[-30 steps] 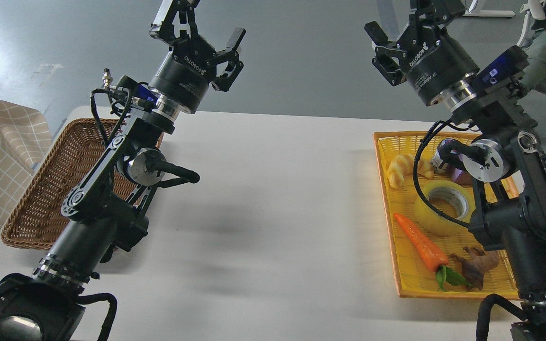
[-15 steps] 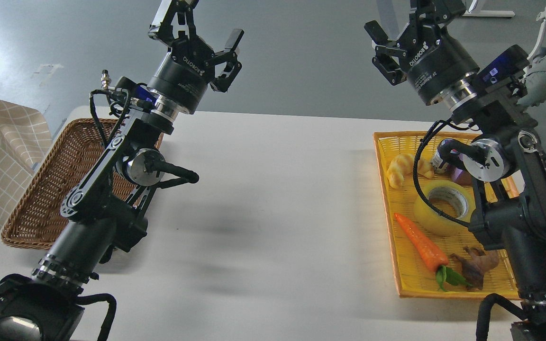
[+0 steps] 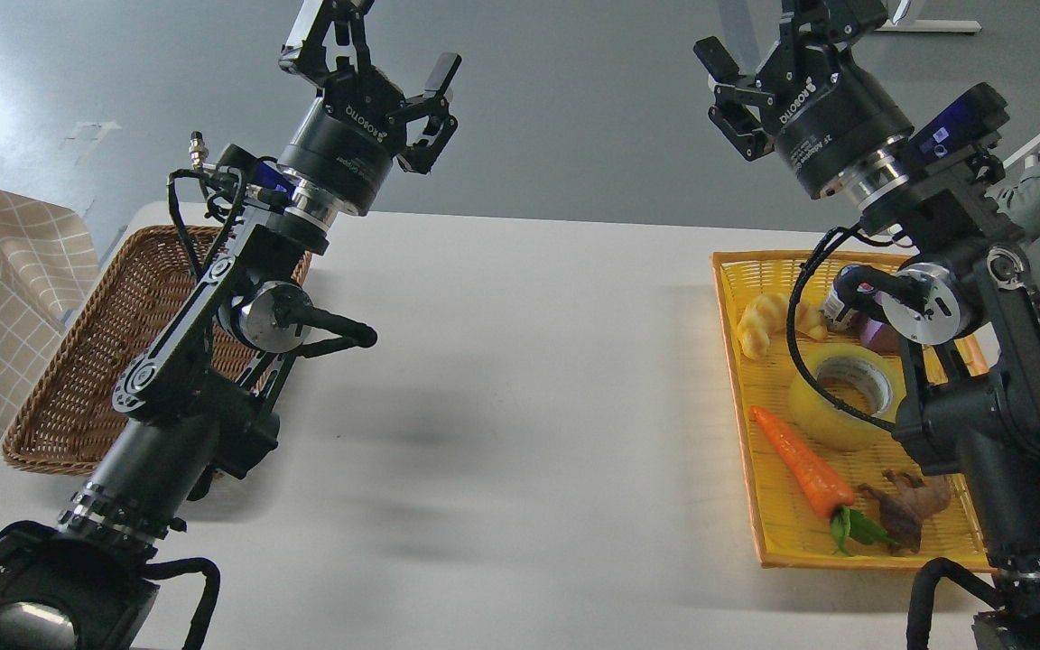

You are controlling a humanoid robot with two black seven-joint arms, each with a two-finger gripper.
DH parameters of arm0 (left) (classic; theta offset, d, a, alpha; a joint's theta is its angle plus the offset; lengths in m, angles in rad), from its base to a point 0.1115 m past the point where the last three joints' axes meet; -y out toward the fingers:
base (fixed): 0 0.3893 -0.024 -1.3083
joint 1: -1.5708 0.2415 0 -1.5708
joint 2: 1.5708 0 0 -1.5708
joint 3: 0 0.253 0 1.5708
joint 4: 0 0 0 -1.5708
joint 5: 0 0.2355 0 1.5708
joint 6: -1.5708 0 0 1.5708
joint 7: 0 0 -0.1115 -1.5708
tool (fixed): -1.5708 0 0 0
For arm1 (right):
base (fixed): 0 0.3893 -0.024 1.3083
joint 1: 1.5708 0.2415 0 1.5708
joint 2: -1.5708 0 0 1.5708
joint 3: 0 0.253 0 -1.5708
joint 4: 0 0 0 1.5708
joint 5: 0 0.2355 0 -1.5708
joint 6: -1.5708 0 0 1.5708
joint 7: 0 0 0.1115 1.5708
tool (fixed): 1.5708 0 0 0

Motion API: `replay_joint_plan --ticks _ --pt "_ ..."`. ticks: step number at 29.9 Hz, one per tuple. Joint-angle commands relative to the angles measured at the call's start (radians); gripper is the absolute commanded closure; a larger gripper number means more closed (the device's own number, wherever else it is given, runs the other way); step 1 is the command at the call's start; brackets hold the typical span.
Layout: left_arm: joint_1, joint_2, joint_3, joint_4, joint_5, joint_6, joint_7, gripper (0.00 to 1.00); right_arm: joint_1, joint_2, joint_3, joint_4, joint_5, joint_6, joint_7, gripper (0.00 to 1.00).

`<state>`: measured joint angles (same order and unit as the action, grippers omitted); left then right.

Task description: Place and transfer tape with both arms

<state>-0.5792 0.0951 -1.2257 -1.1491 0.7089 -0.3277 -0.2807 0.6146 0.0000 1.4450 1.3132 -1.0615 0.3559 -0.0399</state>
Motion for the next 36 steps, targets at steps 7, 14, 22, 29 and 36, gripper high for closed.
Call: replay_joint_plan --ticks 7,14,22,29,36 --pt "-0.004 0.002 -0.003 0.002 -0.002 -0.004 0.000 0.02 -0.003 0.000 0.000 0.003 0.002 0.000 0.000 0.00" --pt "-0.005 0.000 -0.005 0.005 -0.002 -0.002 0.000 0.02 -0.006 0.000 0.000 0.003 0.000 0.000 0.000 0.00" --pt "-0.005 0.006 -0.005 0.005 -0.005 -0.007 0.000 0.02 -0.009 0.000 0.000 0.003 0.000 0.002 0.000 0.00" --pt "-0.001 0.005 -0.005 0.005 -0.012 -0.008 0.000 0.02 -0.012 0.000 -0.002 0.004 0.002 0.002 0.000 0.00" --pt "-0.001 -0.002 -0.005 0.005 -0.011 -0.008 0.000 0.02 -0.012 0.000 0.000 0.004 0.002 0.002 0.000 0.00"
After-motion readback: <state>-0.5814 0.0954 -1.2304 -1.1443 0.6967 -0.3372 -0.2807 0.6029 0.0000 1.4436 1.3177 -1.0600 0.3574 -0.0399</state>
